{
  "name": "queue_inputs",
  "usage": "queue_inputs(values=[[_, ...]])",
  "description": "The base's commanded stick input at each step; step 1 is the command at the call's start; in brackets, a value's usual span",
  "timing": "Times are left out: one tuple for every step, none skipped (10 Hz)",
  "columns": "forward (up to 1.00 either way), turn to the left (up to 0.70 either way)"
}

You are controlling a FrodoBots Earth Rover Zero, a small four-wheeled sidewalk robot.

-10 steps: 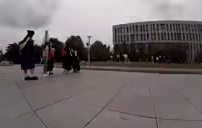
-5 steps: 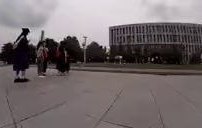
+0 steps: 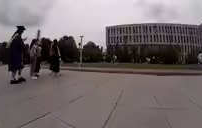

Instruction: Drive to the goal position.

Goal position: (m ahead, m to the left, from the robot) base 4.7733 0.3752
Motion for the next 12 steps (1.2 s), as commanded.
queue_inputs(values=[[0.6, 0.01], [0.6, 0.01], [0.6, 0.01], [0.6, 0.01], [0.6, 0.01], [0.6, 0.01], [0.6, 0.01], [0.6, 0.01], [0.6, 0.01], [0.6, 0.01], [0.6, 0.01], [0.6, 0.01]])
